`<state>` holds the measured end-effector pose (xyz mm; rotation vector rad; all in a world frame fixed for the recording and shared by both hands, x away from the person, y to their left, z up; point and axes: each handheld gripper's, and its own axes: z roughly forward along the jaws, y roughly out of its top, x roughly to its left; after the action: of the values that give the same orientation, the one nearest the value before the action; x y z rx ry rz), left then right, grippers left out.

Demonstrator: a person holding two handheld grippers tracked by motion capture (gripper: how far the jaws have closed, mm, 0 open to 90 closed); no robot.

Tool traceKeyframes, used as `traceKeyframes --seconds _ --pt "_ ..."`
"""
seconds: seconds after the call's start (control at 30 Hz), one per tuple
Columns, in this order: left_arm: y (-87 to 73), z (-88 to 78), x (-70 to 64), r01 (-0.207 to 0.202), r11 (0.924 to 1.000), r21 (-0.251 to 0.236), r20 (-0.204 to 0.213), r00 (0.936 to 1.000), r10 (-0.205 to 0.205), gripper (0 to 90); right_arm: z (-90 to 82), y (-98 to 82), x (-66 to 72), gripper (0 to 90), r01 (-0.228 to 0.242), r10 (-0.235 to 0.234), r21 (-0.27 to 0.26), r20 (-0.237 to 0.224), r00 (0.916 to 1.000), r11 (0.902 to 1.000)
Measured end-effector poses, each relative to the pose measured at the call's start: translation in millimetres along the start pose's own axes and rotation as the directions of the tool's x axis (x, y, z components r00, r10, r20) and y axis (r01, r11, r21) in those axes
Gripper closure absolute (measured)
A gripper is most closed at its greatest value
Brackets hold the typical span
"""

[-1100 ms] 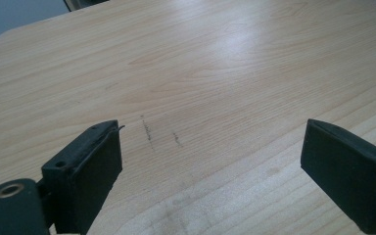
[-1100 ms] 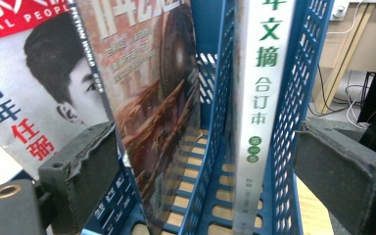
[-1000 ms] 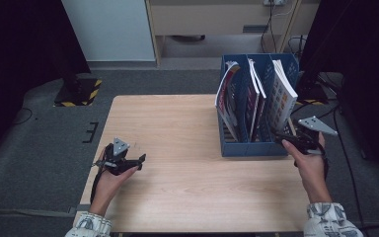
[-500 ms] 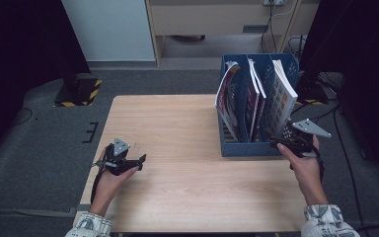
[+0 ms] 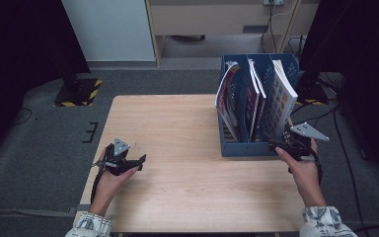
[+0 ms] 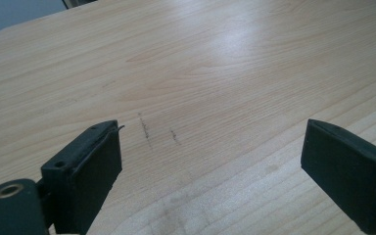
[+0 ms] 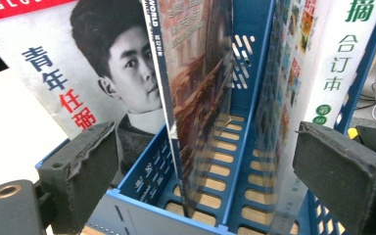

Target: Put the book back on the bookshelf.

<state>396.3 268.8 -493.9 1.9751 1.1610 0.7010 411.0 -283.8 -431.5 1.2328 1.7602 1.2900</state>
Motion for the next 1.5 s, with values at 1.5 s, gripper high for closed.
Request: traceKeyframes --seconds 1.5 --pt "-15.6 17.1 0.2 -0.014 0.9911 0.132 0.060 0.9982 0.006 4.5 10.0 -69.5 86.0 9.0 0.126 -0.061 0.240 -0.262 0.9632 0.9627"
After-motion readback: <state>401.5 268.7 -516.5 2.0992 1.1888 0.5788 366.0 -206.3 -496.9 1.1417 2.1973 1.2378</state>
